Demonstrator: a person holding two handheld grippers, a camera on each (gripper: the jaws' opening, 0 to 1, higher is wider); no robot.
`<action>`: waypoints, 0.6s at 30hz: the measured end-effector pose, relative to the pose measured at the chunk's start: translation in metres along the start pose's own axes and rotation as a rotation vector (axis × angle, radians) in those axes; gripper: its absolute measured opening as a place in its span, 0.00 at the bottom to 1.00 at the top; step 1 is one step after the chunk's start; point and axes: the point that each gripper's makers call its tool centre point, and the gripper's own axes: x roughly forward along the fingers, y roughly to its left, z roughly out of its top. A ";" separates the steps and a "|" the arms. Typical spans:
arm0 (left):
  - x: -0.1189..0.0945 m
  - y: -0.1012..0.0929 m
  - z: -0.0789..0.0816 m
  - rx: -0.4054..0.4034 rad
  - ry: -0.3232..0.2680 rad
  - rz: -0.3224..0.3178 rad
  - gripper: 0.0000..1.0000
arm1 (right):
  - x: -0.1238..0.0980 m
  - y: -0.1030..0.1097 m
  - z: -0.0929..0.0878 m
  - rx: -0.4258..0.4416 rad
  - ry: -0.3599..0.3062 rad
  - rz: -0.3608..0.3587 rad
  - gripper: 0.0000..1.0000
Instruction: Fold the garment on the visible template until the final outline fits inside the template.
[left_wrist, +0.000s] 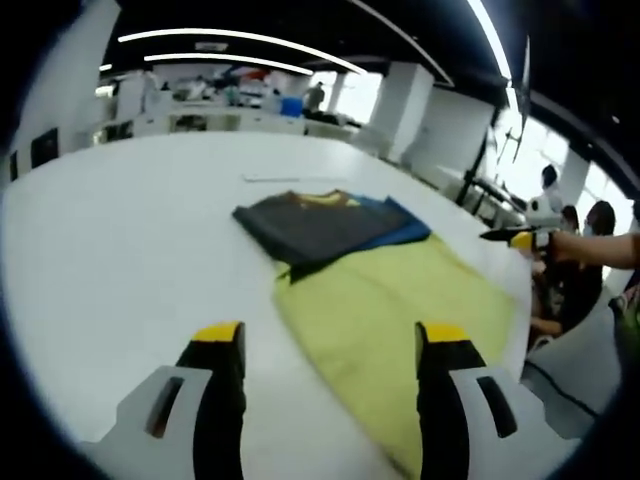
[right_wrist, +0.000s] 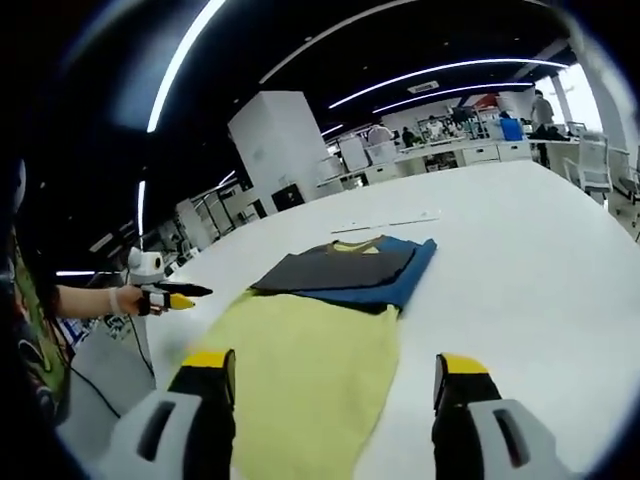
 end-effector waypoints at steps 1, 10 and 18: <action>-0.001 0.000 -0.002 0.003 0.007 -0.001 0.65 | -0.001 0.000 -0.002 -0.005 0.006 -0.002 0.82; -0.019 -0.011 -0.023 0.035 0.070 -0.008 0.63 | -0.015 -0.001 -0.024 -0.038 0.072 -0.014 0.79; -0.030 -0.019 -0.044 0.079 0.139 -0.014 0.60 | -0.031 0.004 -0.050 -0.053 0.136 -0.029 0.74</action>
